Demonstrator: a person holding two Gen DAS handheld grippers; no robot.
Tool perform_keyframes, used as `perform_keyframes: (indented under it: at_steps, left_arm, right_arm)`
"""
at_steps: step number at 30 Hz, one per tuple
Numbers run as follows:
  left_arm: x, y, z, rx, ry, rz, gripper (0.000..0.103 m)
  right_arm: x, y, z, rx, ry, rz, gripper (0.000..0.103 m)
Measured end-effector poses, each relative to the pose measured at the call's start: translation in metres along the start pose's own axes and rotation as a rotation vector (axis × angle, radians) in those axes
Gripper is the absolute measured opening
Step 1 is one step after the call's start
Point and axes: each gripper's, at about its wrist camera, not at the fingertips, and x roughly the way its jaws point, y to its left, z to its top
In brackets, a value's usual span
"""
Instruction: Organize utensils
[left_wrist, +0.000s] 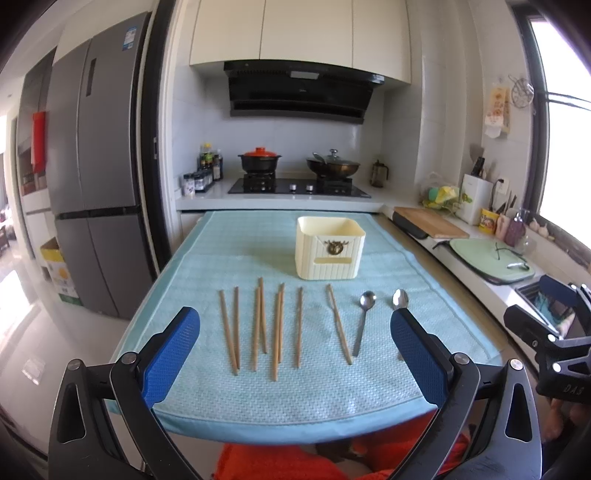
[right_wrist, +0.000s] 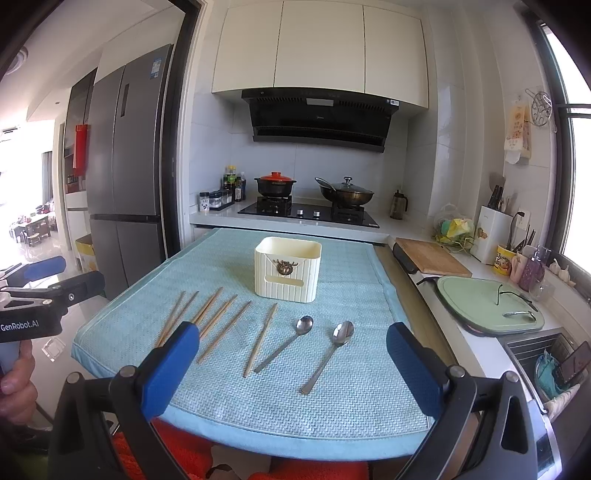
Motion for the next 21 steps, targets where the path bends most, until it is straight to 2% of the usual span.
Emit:
perform_keyframes:
  at_steps: [21]
  left_arm:
    - [0.006,-0.0013,-0.0003,0.006,0.023,-0.015,0.103]
  right_arm:
    - [0.0007,-0.0015,0.0018,0.017,0.002,0.009,0.103]
